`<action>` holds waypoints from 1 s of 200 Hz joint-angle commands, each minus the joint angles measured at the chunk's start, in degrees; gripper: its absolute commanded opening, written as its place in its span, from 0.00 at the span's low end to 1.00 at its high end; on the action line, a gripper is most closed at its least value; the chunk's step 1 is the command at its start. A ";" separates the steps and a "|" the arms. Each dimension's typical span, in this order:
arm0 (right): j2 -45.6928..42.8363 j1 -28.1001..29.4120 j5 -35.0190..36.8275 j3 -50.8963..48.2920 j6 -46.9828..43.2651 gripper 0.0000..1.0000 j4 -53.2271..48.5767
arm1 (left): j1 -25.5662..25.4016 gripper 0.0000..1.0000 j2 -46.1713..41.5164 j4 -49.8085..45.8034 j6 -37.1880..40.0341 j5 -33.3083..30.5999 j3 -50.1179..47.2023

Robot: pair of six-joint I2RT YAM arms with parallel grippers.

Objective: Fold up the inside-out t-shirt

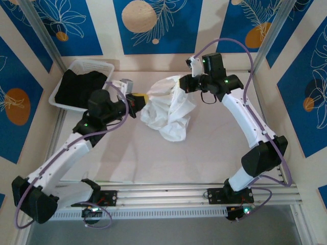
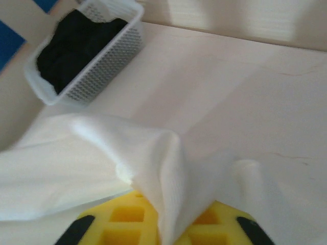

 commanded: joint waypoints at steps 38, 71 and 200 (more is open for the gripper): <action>-2.85 4.69 12.36 -12.80 0.45 0.43 0.92 | 1.55 0.00 4.11 -0.75 -1.79 2.20 -1.03; -9.52 6.24 2.06 -30.71 7.62 0.51 11.75 | 1.53 0.00 3.89 -1.84 -1.11 2.36 -1.53; -11.02 2.30 1.95 -40.66 11.97 0.00 20.77 | 4.93 0.00 0.18 -5.18 -1.72 -6.20 -0.63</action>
